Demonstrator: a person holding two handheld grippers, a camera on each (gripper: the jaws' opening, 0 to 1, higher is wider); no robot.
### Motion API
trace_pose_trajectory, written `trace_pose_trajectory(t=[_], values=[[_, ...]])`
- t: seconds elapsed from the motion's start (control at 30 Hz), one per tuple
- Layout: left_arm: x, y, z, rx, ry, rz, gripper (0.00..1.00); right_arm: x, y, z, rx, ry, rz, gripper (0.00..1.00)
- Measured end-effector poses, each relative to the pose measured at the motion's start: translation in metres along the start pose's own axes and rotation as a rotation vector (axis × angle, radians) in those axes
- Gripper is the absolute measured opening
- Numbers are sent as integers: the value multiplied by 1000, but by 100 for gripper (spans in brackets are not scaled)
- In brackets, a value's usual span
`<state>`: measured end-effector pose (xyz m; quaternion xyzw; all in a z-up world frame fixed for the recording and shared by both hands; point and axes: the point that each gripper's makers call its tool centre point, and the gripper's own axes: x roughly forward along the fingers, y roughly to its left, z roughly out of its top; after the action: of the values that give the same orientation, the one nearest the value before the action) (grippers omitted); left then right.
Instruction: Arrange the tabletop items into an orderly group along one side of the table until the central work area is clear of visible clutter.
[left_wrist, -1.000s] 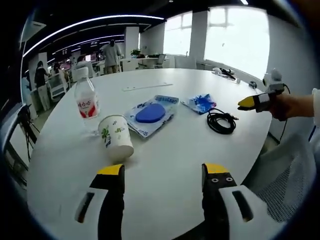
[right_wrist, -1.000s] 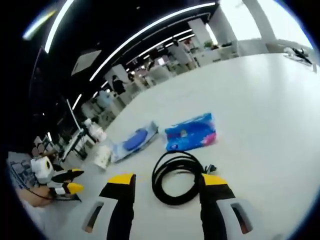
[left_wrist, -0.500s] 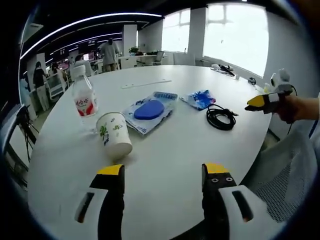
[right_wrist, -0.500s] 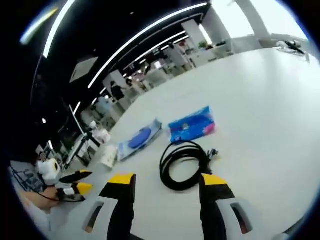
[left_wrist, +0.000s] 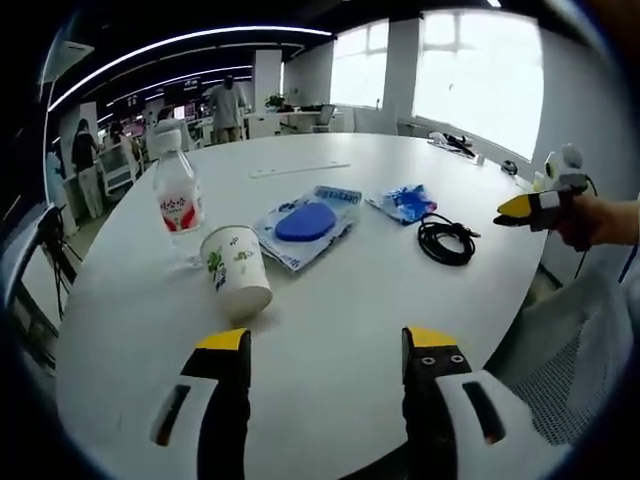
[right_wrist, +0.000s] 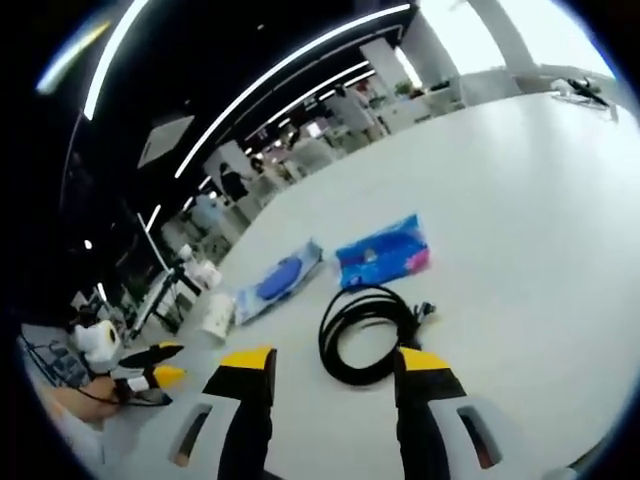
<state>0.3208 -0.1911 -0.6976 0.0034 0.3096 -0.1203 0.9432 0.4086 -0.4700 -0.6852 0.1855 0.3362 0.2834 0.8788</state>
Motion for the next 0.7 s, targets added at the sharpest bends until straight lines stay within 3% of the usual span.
trace_pose_trajectory(t=[0.17, 0.23, 0.47, 0.6, 0.7], values=[[8, -2, 11, 10, 0, -8, 58, 8, 7, 4, -46, 30, 16, 46], [11, 9, 13, -32, 47, 50, 54, 14, 10, 7, -65, 40, 27, 45], [33, 10, 37, -58, 40, 37, 47, 39, 19, 19, -145, 86, 51, 40], [44, 12, 39, -59, 67, 40, 45, 54, 23, 26, -177, 108, 69, 38], [53, 15, 36, -64, 95, 50, 44, 68, 23, 28, -249, 154, 69, 37]])
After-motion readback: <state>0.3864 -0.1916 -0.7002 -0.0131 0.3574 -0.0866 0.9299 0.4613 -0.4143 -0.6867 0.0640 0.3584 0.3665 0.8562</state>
